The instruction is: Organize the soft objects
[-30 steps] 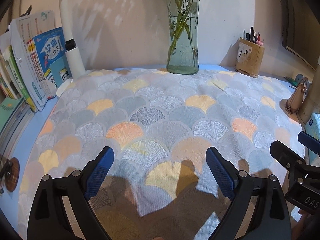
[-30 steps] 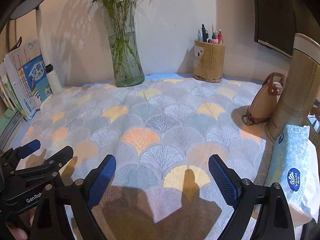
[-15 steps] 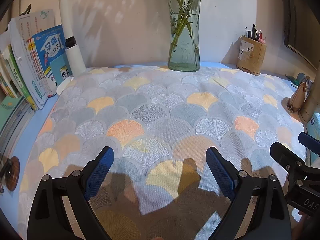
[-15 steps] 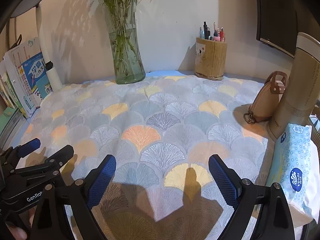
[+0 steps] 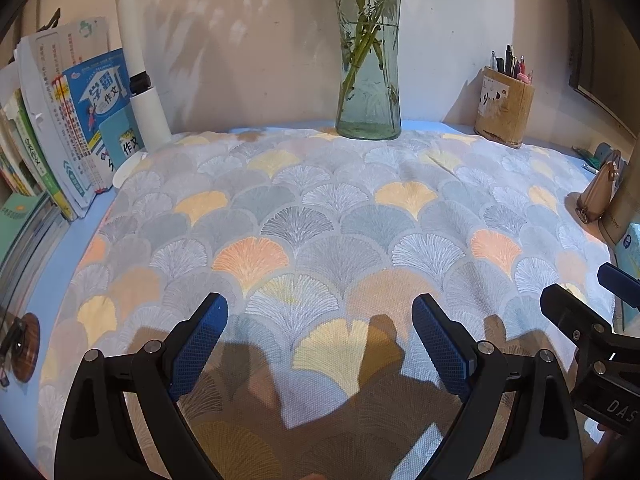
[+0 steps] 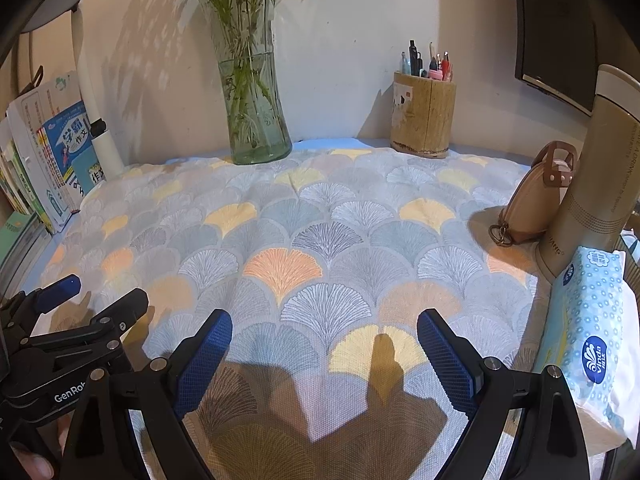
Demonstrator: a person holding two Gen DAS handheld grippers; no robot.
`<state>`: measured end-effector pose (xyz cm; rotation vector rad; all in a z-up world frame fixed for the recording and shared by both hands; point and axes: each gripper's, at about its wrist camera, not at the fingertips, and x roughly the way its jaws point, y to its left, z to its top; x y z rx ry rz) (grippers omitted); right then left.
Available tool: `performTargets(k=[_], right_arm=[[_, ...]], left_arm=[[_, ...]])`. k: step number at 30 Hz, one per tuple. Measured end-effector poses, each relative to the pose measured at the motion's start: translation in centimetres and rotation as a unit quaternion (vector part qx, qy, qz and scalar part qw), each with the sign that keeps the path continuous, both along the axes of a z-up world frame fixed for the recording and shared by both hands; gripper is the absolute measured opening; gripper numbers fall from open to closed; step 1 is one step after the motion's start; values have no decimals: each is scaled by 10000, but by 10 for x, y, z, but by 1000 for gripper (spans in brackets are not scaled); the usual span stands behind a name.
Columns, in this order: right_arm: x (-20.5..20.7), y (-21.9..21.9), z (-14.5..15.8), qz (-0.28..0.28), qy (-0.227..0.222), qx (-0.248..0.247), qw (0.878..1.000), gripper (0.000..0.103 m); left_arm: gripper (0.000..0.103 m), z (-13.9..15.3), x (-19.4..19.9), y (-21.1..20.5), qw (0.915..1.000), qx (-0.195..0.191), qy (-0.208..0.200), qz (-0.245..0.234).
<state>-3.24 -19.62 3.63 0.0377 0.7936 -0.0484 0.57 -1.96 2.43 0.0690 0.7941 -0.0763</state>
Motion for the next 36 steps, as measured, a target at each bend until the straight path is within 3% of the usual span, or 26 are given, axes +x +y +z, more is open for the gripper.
performTargets(k=[31,36], right_arm=[[0,-1,0,11,2,2,10000,93],[-1,-2,-4,18,153,36,9999,93]], left_arm=[[93,-1,-3,1,10000,6,61,4],[93,-11,-17,0,9984,62,542,-119]])
